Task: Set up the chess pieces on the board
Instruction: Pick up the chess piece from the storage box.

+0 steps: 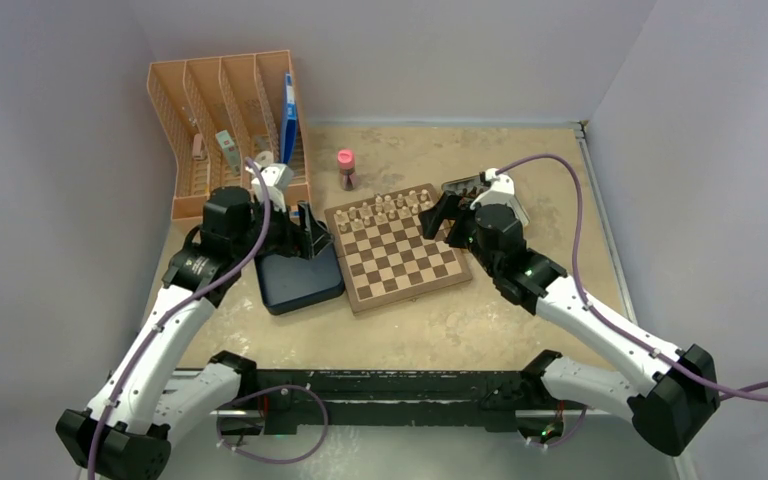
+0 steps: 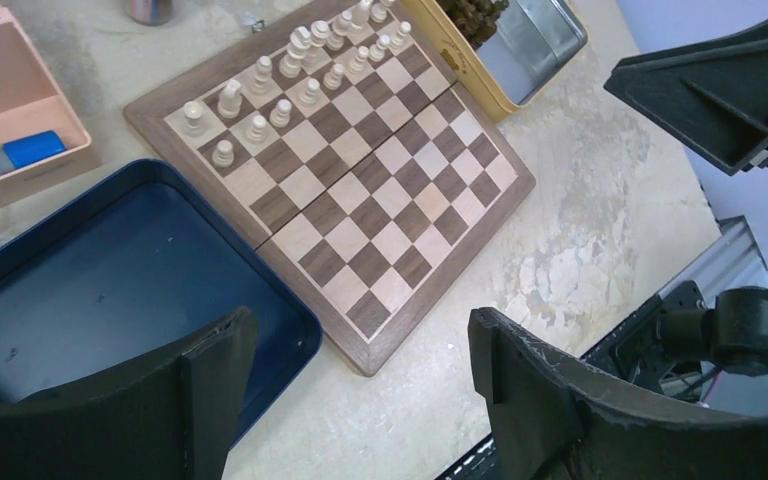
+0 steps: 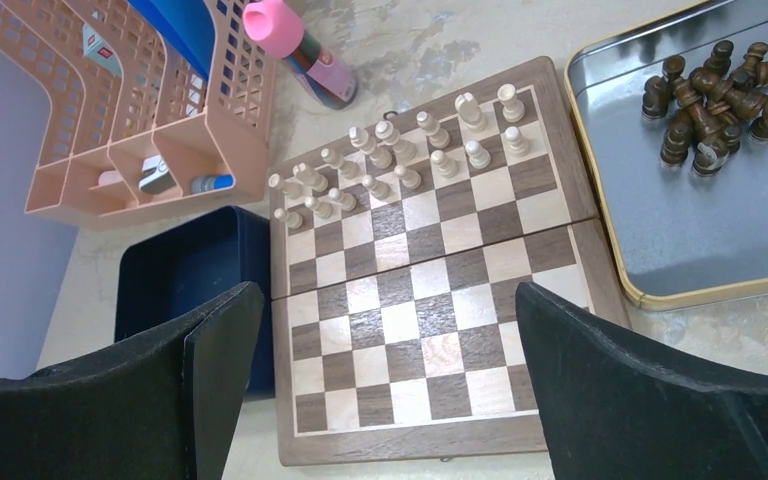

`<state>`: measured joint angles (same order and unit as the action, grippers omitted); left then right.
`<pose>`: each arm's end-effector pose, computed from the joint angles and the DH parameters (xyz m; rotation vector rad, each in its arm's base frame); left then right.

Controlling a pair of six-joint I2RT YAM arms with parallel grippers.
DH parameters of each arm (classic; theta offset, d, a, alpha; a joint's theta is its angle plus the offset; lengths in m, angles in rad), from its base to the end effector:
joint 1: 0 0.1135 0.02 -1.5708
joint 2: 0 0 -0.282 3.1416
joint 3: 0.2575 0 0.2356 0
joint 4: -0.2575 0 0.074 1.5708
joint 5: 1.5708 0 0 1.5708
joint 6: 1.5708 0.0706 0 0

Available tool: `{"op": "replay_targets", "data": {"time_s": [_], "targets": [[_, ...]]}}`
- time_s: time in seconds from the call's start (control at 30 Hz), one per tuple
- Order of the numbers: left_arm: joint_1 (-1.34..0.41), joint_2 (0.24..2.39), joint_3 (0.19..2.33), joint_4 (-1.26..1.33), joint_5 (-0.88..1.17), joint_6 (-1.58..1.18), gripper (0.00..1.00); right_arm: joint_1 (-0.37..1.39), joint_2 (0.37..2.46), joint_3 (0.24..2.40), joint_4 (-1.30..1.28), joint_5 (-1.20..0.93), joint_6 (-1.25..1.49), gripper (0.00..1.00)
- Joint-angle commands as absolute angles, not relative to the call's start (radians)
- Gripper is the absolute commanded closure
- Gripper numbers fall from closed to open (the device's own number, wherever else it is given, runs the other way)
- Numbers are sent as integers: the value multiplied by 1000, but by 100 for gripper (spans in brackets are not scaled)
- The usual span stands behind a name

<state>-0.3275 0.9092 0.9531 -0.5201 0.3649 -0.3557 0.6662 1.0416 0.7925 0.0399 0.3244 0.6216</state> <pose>0.1776 -0.0869 0.3418 0.2060 2.0981 -0.7919 0.2113 0.1375 0.3296 0.1982 1.8033 0.6391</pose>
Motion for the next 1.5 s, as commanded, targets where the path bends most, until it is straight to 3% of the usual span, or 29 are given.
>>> {"op": "replay_targets", "data": {"time_s": [0.0, 0.37, 0.5, 0.57, 0.77, 0.87, 1.47], "targets": [[-321, 874, 948, -513, 305, -375, 22, 662, 1052, 825, 46, 360, 633, 1], [-321, 666, 822, -440, 364, -311, 19, 660, 1227, 932, 7, 679, 574, 1], [-321, 650, 802, -439, 398, -334, 19, 562, 1314, 964, 69, 590, 519, 5], [-321, 678, 804, -454, 408, -345, 19, 500, 1353, 978, 83, 524, 505, 13], [-321, 805, 824, -543, 381, -376, 25, 447, 1470, 1015, 79, 575, 459, 55], [-321, 813, 817, -534, 404, -367, 27, 430, 1527, 1030, 77, 593, 438, 66], [-322, 764, 805, -538, 342, -377, 26, 375, 1748, 1147, 98, 531, 407, 73]]}}
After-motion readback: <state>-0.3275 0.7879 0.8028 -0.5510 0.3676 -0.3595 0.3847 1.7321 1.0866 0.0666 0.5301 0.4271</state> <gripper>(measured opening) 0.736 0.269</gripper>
